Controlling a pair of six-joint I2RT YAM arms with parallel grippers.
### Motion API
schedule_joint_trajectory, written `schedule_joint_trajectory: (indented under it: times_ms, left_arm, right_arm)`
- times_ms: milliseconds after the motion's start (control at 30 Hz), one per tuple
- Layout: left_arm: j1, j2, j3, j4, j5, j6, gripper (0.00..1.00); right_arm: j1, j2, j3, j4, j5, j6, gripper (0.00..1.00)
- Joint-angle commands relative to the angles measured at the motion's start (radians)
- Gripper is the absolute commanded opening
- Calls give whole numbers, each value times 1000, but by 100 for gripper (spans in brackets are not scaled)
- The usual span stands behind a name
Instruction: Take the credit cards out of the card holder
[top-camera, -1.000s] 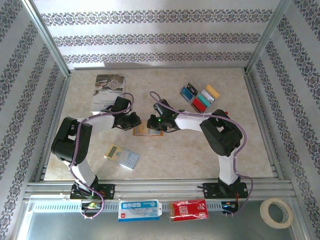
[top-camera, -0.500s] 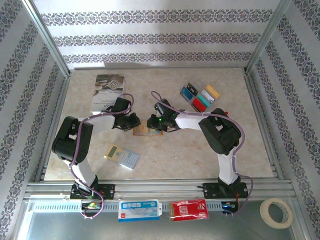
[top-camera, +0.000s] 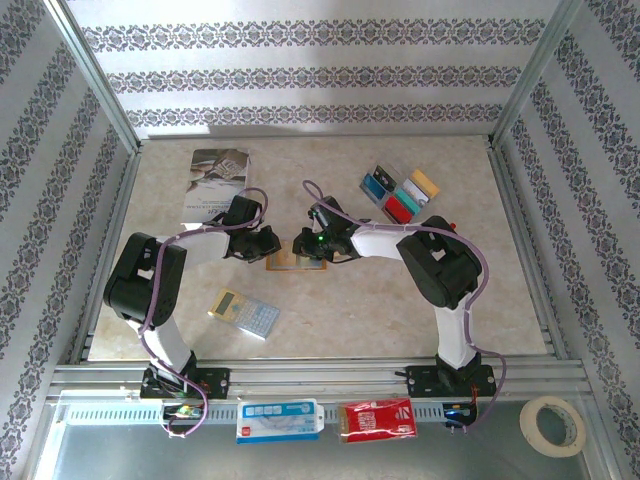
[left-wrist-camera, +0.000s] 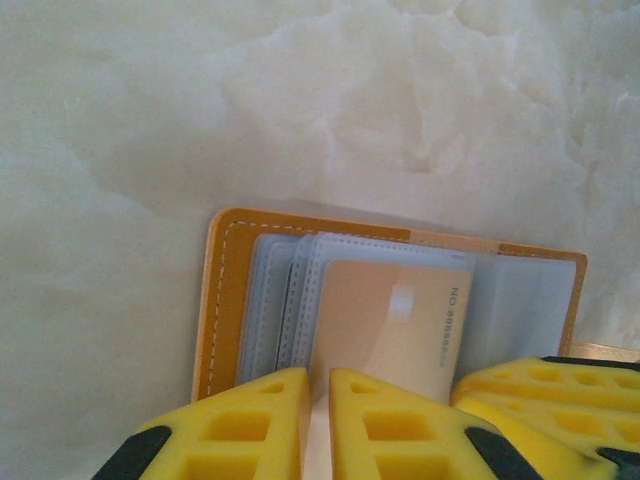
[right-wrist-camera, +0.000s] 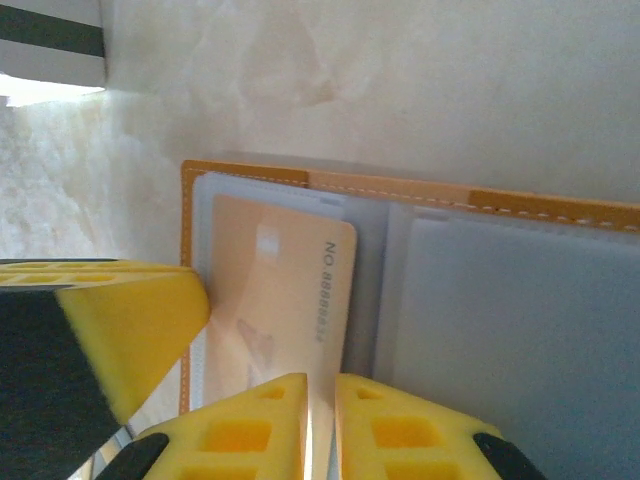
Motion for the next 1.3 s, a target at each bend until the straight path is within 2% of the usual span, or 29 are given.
schedule_joint_trajectory:
  times_ms: [0, 367, 600, 1067, 1267]
  left_arm:
    - [-6, 25, -31, -36, -27, 19, 16]
    - [-7, 27, -31, -20, -8, 12, 16]
    - [-6, 24, -29, -16, 1, 13, 16]
    - [-6, 19, -19, -26, -3, 14, 17]
    - [-6, -15, -21, -33, -28, 29, 27]
  right_arm:
    - [-12, 10, -9, -25, 19, 14, 18]
    - [-15, 33, 2, 5, -36, 25, 16]
    - [-19, 34, -21, 109, -102, 58, 15]
    - [-43, 13, -68, 167, -113, 67, 5]
    - [-59, -13, -105, 165, -86, 62, 3]
